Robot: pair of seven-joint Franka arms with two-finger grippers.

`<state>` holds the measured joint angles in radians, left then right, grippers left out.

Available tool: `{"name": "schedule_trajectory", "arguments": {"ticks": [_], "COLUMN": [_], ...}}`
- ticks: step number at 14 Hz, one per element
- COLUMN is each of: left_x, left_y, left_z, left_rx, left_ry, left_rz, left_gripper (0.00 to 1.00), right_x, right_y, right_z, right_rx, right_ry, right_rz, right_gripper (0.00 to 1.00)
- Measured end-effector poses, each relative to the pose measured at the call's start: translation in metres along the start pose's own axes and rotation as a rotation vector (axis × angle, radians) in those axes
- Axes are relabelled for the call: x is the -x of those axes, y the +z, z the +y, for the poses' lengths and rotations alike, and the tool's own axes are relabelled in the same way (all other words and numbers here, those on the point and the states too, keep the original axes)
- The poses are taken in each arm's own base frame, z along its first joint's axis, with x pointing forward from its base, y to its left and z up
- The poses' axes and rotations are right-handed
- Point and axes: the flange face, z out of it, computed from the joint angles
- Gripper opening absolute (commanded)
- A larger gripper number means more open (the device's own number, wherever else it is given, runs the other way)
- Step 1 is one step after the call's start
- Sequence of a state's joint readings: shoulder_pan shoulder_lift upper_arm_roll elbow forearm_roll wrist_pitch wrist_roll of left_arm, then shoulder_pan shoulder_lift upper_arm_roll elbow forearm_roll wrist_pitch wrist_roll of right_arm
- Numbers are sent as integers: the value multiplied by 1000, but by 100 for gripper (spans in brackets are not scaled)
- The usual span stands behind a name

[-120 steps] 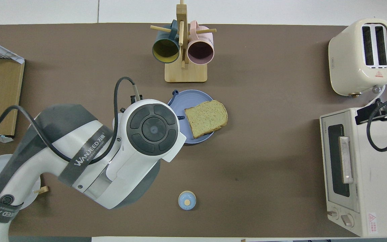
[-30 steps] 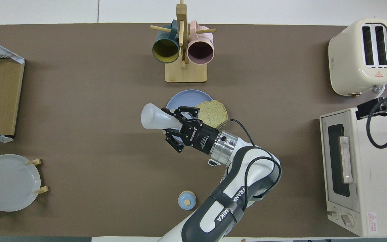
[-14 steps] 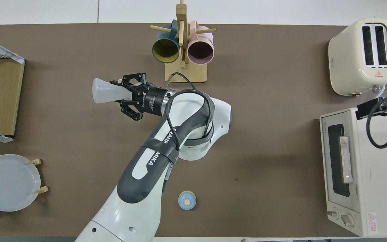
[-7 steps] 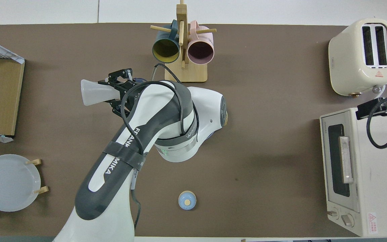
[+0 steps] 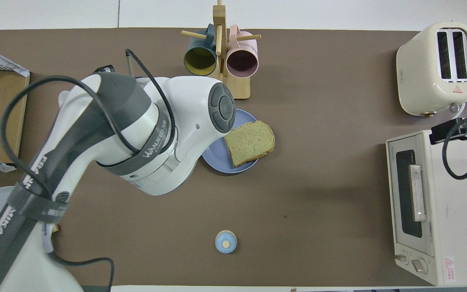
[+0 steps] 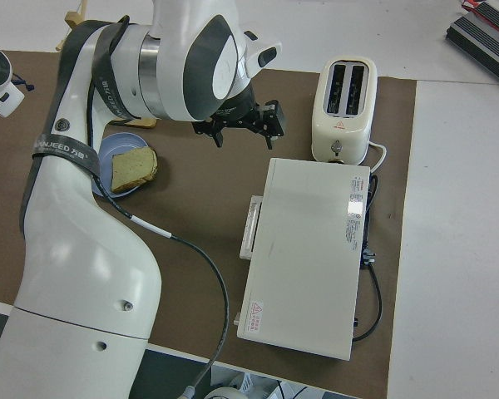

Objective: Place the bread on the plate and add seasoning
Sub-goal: 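Lift the bottle away from the plate with the left gripper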

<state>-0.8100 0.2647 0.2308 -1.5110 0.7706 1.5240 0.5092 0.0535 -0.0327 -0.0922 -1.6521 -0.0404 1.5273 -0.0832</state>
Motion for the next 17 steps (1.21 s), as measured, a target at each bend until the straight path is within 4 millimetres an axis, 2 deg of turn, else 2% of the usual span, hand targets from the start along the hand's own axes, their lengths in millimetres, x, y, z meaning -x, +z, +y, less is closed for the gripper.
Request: {"name": "schedule_trajectory", "arguments": {"ticks": [6,9,13,17], "left_x": [65,88,99,97], "left_y": [26,47,81,104], "left_z": [-59,-82,-99,-91], "left_rx": [219,324,428,499], "left_ry": [-204,-312,-478,-702], "left_rz": [282,409,541,646], "left_gripper": [0,0,0,0], "right_x": [0,10,14,14], "right_y": [0,7,10,10], "right_z": [0,-1,-1,-1], "right_rx": [0,-7,-10,-10], "right_ry": [0,0,0,0], "right_rz": [0,-85,-120,-121], "right_gripper": [100,100,100,100]}}
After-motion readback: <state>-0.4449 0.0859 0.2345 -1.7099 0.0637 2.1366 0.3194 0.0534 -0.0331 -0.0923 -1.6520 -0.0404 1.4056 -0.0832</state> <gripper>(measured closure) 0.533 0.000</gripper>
